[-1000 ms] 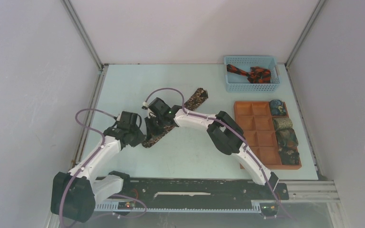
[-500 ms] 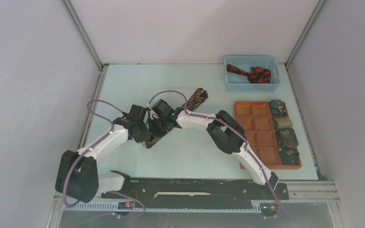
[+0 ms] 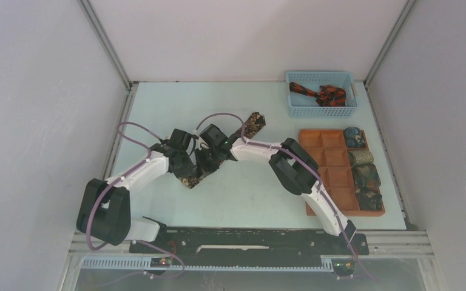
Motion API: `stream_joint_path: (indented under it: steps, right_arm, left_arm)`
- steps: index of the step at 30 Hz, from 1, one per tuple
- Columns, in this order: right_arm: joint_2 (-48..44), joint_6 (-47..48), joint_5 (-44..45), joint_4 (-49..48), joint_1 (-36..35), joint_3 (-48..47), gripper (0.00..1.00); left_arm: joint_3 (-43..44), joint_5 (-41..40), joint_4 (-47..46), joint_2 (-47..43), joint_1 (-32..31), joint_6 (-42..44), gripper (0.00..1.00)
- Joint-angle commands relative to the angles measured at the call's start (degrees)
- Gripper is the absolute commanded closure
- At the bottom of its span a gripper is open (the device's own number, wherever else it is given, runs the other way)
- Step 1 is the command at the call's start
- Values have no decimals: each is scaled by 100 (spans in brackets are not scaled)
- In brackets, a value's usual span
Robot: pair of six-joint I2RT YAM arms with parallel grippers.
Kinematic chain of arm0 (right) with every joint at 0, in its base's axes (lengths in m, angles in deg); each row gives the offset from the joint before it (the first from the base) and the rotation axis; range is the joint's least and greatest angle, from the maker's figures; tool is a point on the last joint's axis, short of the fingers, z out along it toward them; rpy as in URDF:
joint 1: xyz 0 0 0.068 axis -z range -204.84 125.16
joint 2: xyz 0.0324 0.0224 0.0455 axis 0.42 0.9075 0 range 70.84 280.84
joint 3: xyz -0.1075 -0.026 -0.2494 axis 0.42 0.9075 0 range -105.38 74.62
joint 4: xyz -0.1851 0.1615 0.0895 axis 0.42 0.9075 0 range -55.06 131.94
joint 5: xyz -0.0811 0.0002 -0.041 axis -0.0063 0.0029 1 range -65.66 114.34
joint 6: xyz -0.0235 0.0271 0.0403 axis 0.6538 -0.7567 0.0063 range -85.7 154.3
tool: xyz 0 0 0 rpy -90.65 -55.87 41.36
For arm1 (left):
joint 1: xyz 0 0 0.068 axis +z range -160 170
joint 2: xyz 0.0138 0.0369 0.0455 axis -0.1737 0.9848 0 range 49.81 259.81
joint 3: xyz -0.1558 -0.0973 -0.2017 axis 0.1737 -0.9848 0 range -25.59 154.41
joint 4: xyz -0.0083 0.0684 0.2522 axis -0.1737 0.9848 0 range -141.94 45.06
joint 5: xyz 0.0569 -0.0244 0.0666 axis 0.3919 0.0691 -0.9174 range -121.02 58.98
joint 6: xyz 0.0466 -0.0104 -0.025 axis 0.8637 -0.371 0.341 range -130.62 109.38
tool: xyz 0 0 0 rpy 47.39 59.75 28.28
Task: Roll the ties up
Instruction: Roll the tie at the center of the board.
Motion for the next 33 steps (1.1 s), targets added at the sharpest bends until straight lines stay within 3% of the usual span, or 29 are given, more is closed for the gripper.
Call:
stream_joint_path:
  steps: [1,5,13,15,27,33]
  right_arm:
    - [-717,212,92,25,115,226,96]
    - [-884,257,97,4,219,415,96]
    - [-1028,257,83,-34,378,586,96]
    - [-1069,257,78,-38,407,597,96]
    - [-1085,214,-13,-9,424,385,96]
    - [-917,239,-79,168,322,-1,95]
  left_arm:
    - [204,-173,-41,171,-67,73,100]
    - [263,-162,-44,242,-104,86,98]
    - [433,-226,7,346,-340,32,61]
    - [458,-247,7,316,-399,12,56]
    - [375,-654,82,-377,-493,-46,35]
    - [201,-1011,244,-927,-485,-22,31]
